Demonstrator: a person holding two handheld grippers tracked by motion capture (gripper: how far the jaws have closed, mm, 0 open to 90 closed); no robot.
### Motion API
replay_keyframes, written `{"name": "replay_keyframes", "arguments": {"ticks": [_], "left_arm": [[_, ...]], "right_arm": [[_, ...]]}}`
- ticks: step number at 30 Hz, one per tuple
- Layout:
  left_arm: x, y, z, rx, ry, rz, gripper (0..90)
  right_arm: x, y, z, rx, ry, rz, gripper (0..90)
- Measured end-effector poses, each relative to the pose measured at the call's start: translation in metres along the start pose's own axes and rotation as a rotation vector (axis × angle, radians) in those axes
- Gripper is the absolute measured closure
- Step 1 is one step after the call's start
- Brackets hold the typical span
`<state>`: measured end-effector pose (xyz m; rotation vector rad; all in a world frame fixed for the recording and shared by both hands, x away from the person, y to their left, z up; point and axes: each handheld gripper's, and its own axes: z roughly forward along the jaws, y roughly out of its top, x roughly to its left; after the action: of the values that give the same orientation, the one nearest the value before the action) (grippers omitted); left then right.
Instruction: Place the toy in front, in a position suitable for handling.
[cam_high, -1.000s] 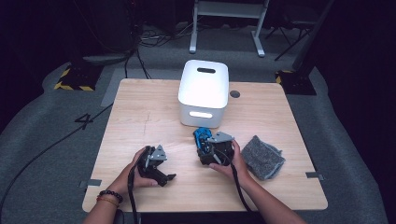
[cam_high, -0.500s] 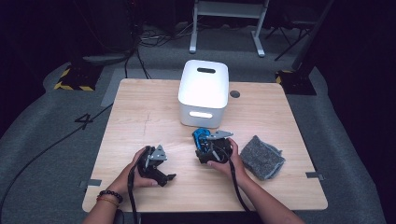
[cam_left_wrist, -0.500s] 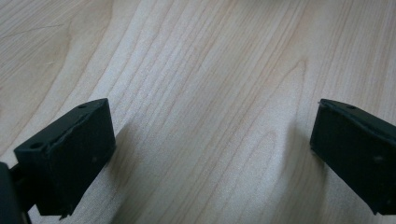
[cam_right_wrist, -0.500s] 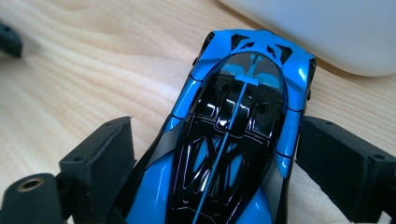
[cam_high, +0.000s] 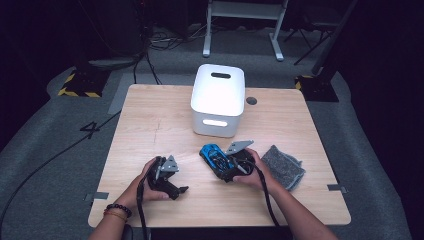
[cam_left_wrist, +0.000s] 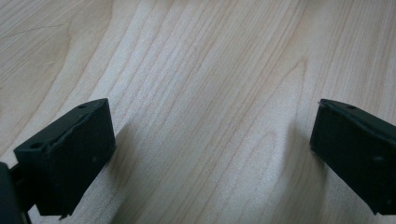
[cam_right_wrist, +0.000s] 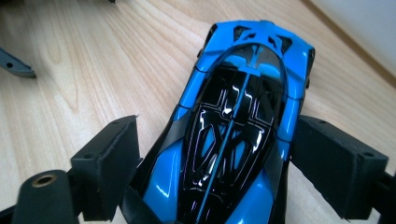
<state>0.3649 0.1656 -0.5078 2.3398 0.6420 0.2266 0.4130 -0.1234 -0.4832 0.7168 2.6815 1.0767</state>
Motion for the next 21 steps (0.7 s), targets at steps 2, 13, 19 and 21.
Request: {"name": "replay_keyframes", "arguments": {"ticks": [2,13,19,21], "left_arm": [[0.000,0.000,0.000,0.000,0.000,0.000,0.2],[0.000,0.000,0.000,-0.001,0.000,0.000,0.2],[0.000,0.000,0.000,0.000,0.000,0.000,0.2],[0.000,0.000,0.000,-0.001,0.000,0.000,0.2]], "right_arm": [[0.001,-0.002,0.000,-0.002,0.002,0.011,16.1],[0.005,-0.016,-0.001,0.078,0.025,-0.064,18.7],[0.010,-0.013,0.005,0.006,-0.036,0.030,15.7],[0.013,-0.011,0.004,-0.047,-0.060,0.056,15.4]]}}
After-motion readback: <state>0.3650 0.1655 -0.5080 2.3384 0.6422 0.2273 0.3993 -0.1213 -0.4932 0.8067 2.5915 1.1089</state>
